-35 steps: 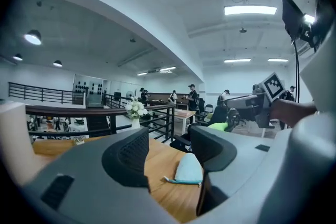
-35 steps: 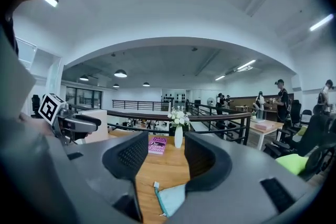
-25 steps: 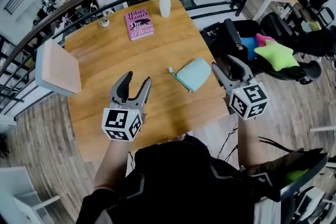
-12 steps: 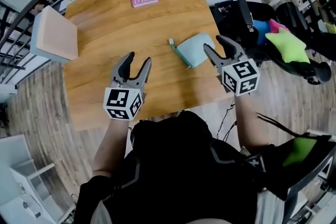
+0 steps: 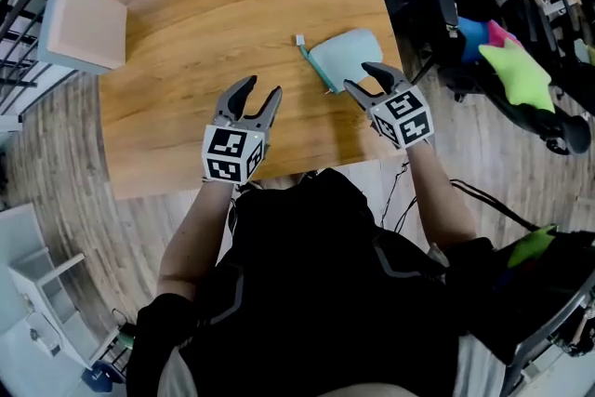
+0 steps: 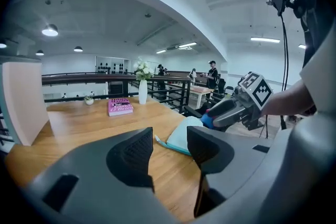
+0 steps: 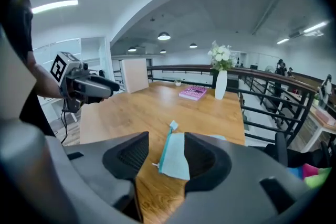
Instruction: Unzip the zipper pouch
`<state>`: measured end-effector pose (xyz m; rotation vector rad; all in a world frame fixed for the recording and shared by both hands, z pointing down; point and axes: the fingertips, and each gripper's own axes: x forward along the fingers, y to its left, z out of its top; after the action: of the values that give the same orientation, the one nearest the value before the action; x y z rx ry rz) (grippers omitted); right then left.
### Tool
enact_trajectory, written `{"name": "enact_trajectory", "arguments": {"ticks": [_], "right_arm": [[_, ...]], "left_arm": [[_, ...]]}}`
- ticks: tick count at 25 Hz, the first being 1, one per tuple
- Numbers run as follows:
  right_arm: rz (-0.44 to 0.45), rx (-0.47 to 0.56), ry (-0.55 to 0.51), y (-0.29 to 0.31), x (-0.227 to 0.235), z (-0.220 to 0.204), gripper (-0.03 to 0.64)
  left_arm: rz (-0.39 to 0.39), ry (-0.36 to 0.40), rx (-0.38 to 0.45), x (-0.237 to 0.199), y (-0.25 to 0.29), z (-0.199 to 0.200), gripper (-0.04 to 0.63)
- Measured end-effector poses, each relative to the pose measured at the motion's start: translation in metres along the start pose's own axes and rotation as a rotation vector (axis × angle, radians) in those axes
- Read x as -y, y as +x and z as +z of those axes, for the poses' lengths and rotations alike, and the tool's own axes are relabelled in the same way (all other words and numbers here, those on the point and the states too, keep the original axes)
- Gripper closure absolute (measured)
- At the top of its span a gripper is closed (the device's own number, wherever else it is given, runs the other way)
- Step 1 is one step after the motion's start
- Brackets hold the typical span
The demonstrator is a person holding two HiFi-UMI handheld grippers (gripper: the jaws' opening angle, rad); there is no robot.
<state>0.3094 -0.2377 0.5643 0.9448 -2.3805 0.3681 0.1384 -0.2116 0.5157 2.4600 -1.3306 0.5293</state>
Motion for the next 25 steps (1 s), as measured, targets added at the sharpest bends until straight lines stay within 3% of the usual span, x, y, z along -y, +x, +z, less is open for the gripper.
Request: {"name": "enact_trajectory", "arguments": {"ticks": [7, 13, 19, 25], "right_arm": [[0.058, -0.133, -0.044, 0.032, -0.005, -0.054, 0.397], [0.089, -0.241, -0.091, 0.059, -0.012, -0.09, 0.404], [0.097, -0.286, -0.129, 0.082, -0.016, -0.109, 0.419], [0.093, -0.306, -0.122, 0.091, -0.015, -0.121, 0.448]], "left_arm": [[-0.092, 0.012, -0.102, 0.024, 0.033, -0.04, 0.399], [-0.12, 0.025, -0.197, 0.033, 0.059, -0.081, 0.424], [-0.159, 0.086, -0.268, 0.037, 0.079, -0.112, 0.436], [-0.199, 0.085, -0.316, 0.038, 0.09, -0.131, 0.436]]}}
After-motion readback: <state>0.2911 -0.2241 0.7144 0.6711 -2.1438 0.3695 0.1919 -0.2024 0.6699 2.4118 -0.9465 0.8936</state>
